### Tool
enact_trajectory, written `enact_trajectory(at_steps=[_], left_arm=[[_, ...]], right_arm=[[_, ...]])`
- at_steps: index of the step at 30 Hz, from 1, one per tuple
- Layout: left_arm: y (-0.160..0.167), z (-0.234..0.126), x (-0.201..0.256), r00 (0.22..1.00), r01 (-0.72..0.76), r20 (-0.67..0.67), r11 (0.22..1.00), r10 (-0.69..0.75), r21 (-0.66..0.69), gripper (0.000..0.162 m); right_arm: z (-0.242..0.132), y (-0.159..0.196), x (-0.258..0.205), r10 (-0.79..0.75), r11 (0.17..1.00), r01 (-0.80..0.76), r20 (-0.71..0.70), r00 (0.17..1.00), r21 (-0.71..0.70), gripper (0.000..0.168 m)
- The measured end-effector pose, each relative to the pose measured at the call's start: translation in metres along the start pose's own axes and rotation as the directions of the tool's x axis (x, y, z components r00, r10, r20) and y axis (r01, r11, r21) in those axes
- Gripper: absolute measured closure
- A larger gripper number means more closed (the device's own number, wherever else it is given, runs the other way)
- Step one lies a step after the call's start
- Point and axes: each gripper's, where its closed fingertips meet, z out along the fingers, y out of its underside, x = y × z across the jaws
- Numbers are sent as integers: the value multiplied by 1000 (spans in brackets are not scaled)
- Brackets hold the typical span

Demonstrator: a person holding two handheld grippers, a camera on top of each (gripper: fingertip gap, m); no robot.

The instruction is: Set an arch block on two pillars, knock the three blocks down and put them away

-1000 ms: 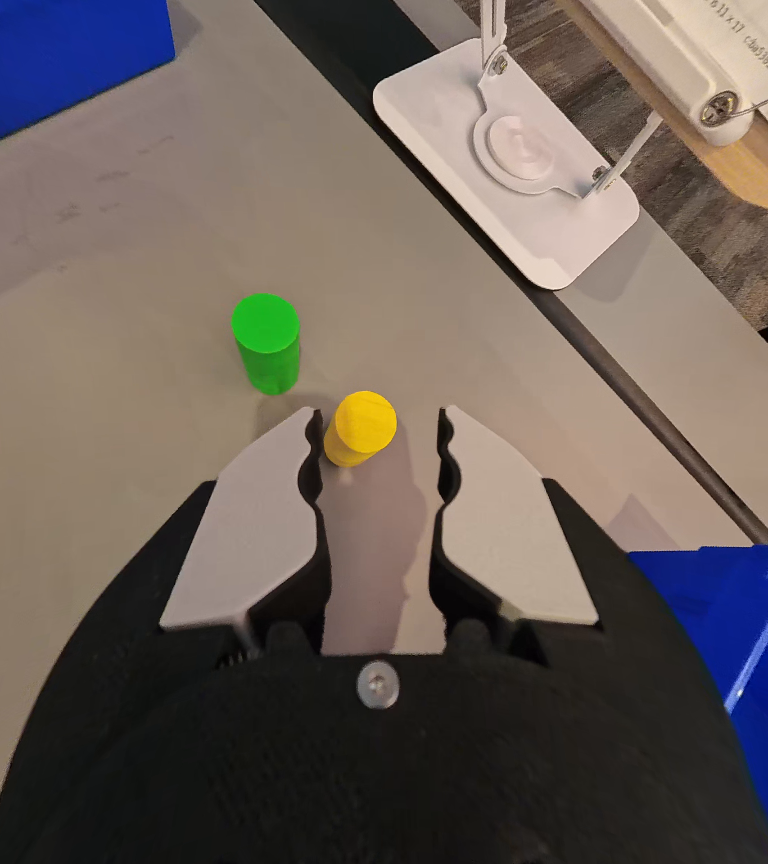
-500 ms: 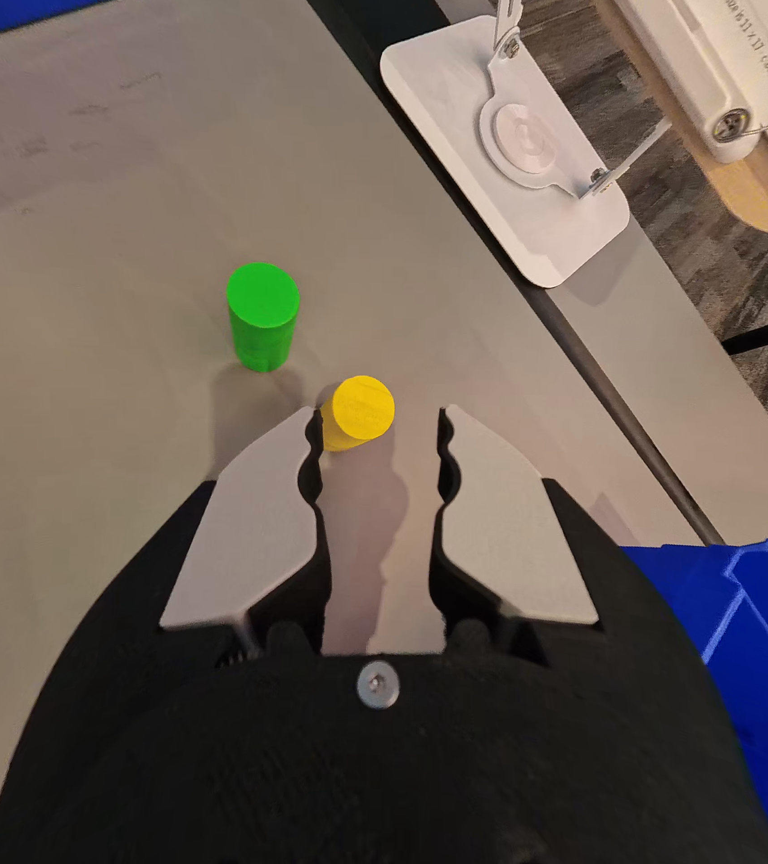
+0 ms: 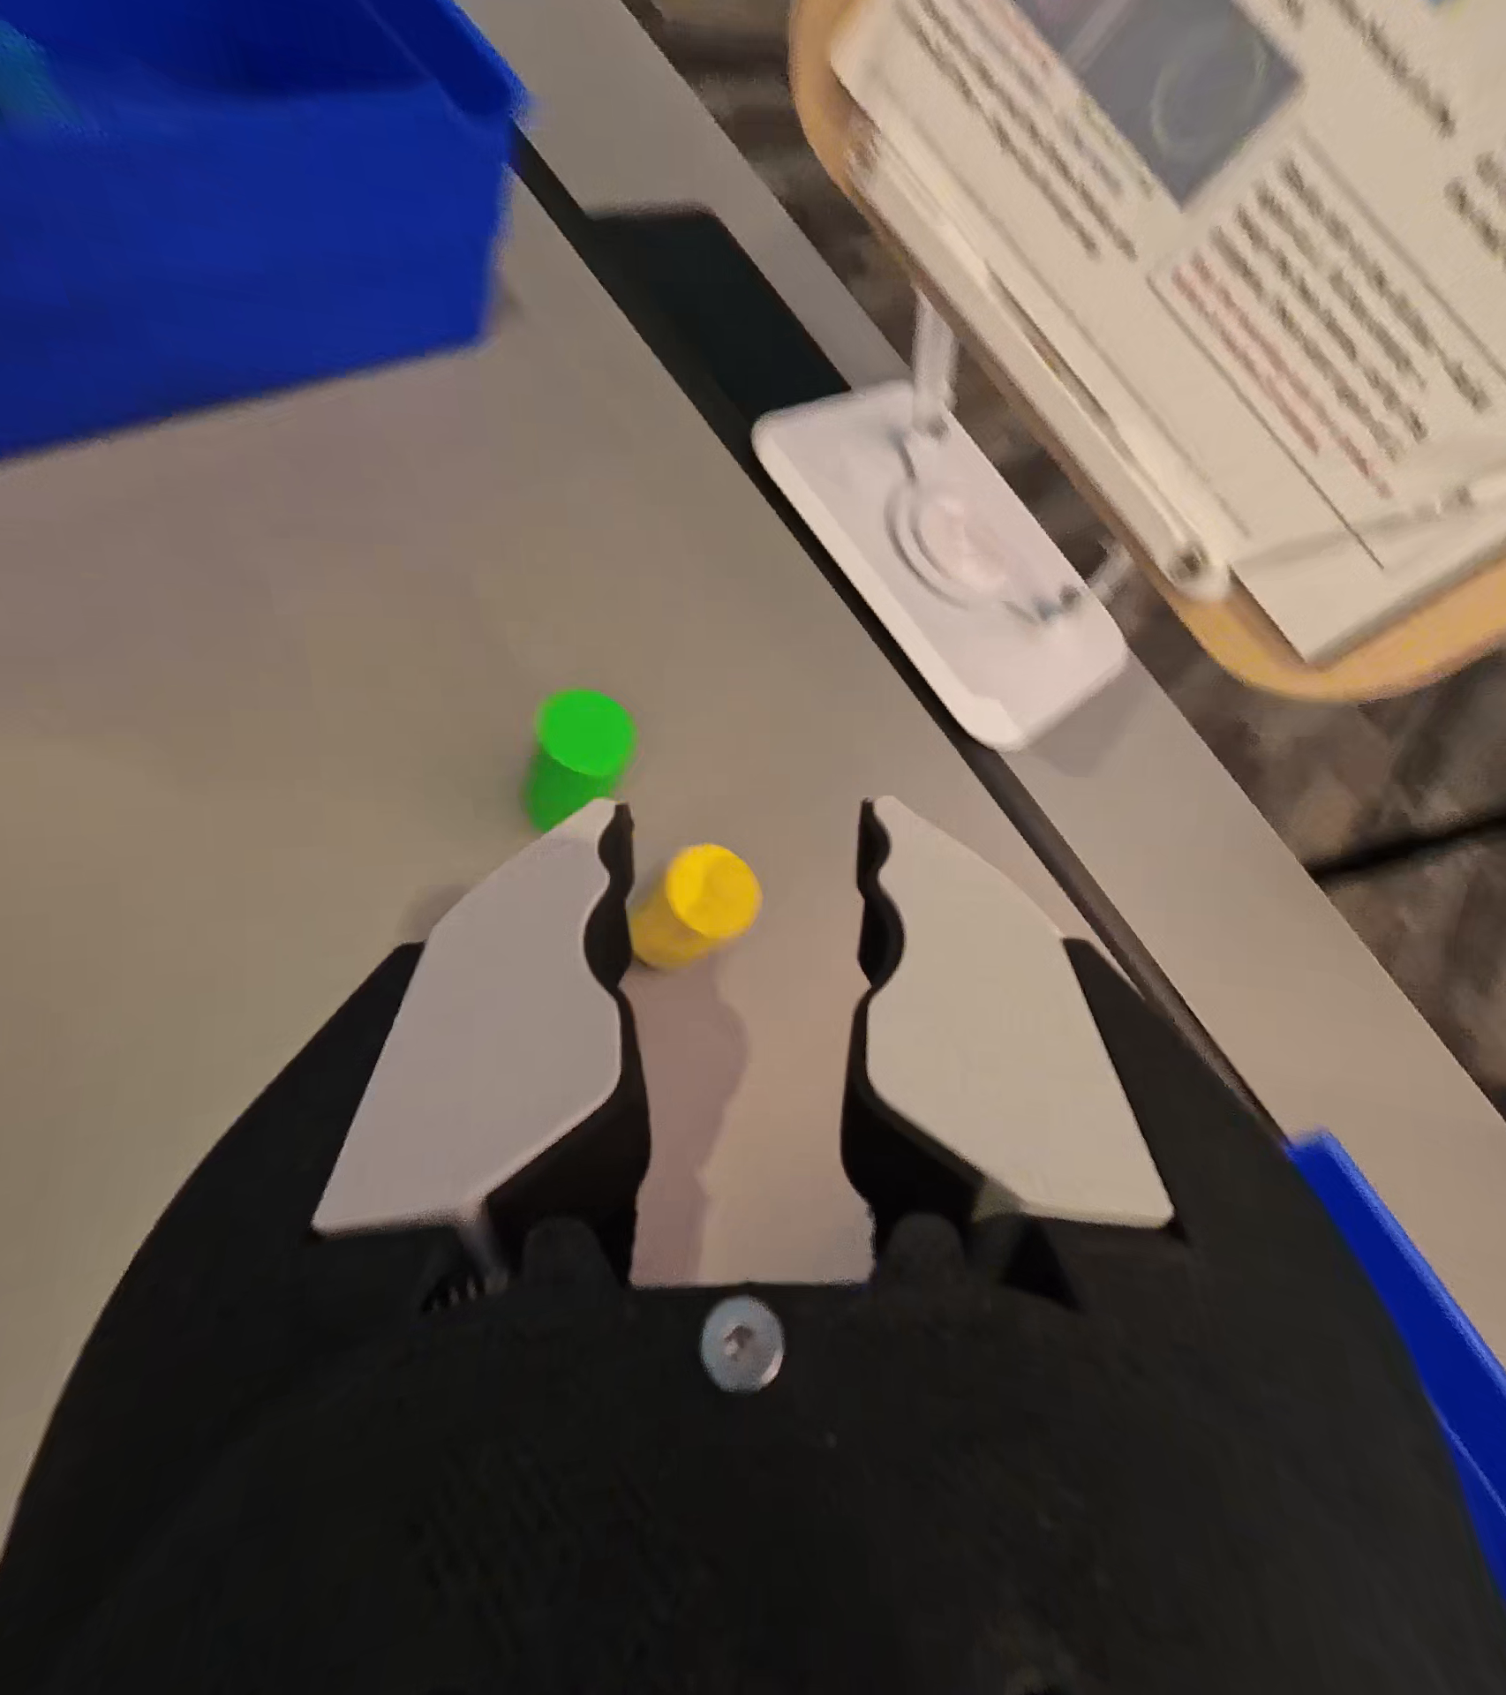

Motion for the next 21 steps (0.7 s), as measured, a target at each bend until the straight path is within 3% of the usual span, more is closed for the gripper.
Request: enact_trajectory(at_steps=[4,7,12,15,17,21], left_arm=[[-20,-29,77,958,-254,-95,955,270,154,125],[-25,-30,138,866,-433,-180,880,466,196,125],[-20,-11,203,723,-601,-292,778,626,180,125],[-18,0,215,698,-634,-311,758,645,150,125],[-17,5,218,687,-649,-320,749,653,134,125],[-29,-1,209,713,-619,-272,762,646,189,125]], right_arm=[[-39,-57,-72,-140,934,5,356,924,356,120],[-68,-75,-108,-296,859,41,430,853,510,119],[-70,-65,-140,-398,853,118,486,778,509,108],[-65,-52,-158,-403,881,131,575,712,455,109],[-63,-45,-164,-431,878,170,585,687,448,135],[-56,-43,-151,-369,911,156,586,722,382,134]])
